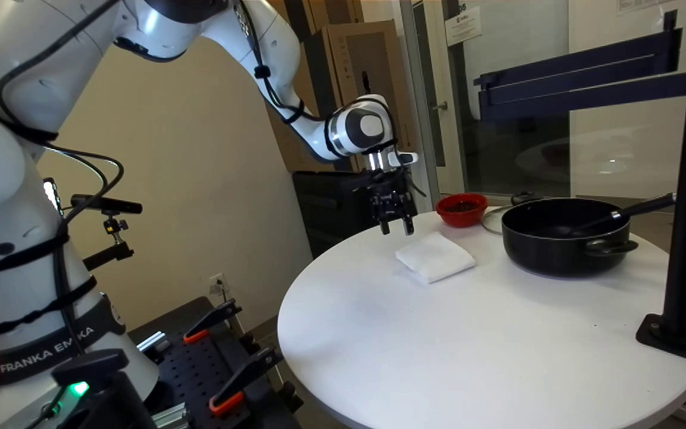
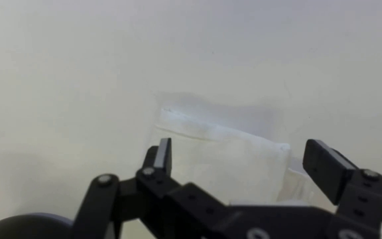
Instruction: Fold the tea towel
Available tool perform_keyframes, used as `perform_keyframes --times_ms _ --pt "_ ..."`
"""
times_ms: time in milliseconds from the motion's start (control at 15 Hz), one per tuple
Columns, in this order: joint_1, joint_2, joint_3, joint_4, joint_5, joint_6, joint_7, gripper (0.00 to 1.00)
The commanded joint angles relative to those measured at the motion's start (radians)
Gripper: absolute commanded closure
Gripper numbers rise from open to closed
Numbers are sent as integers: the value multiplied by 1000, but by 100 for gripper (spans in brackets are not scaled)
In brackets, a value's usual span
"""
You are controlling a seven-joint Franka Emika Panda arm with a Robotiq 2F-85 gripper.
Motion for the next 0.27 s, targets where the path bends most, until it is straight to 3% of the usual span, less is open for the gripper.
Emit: perform_keyframes --times_ms 0,200 --pt "-22 1 24 3 -22 -3 13 0" --pt "-25 1 24 2 -22 -3 13 0"
